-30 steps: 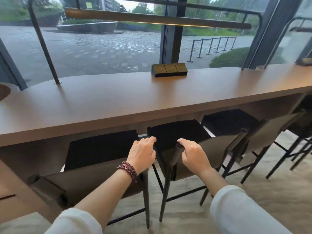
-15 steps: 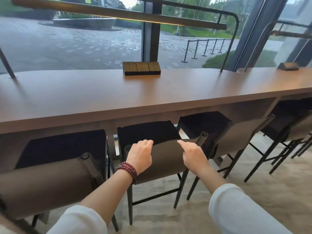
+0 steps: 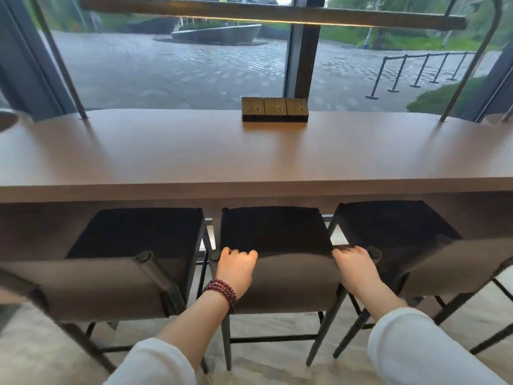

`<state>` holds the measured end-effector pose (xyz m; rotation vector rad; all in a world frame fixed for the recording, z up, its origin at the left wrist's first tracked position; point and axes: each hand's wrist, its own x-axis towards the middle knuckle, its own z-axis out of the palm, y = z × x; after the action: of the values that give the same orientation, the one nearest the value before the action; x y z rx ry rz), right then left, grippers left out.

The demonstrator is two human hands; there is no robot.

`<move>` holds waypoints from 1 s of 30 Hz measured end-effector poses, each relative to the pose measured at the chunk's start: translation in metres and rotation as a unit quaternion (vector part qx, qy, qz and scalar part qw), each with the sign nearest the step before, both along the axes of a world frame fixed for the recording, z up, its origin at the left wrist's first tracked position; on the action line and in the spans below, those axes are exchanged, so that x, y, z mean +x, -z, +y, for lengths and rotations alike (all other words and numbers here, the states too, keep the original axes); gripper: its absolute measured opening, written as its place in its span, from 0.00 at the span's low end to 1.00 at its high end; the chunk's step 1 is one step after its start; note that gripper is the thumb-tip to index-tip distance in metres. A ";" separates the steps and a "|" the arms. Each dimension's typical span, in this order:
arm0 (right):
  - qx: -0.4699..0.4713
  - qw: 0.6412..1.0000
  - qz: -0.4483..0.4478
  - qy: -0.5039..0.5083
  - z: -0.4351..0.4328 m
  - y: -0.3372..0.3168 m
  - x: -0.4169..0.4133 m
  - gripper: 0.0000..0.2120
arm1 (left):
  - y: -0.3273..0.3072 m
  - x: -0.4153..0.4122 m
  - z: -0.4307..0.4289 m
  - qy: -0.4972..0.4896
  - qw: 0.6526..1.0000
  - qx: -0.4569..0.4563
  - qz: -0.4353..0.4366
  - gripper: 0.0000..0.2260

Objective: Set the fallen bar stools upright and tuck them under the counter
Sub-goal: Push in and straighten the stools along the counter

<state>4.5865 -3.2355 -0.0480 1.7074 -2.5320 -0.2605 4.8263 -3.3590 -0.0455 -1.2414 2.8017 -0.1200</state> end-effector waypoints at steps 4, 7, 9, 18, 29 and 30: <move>-0.002 1.000 0.016 -0.025 0.002 -0.006 -0.005 0.11 | 0.001 -0.002 0.005 -0.046 0.999 -0.005 0.011 0.17; -0.072 0.995 0.009 -0.073 0.005 0.001 -0.010 0.21 | 0.000 -0.005 0.005 -0.068 0.997 0.002 0.034 0.17; -0.105 0.991 -0.011 -0.083 0.005 0.009 -0.015 0.22 | 0.000 -0.006 0.002 -0.070 0.997 0.005 0.043 0.16; -0.125 0.988 -0.024 -0.089 0.002 0.011 -0.007 0.20 | 0.001 -0.005 -0.008 -0.098 0.992 0.021 0.076 0.15; -0.074 0.997 0.000 -0.033 -0.012 0.001 -0.007 0.15 | 0.002 -0.007 -0.017 -0.105 0.992 0.016 0.068 0.16; -0.072 0.997 0.001 -0.034 -0.014 0.002 -0.006 0.11 | 0.003 -0.006 -0.017 -0.105 0.992 0.015 0.068 0.16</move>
<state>4.5808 -3.2491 -0.0502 1.7328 -2.4212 -0.0731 4.8200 -3.3758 -0.0485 -1.5832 2.7483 0.0190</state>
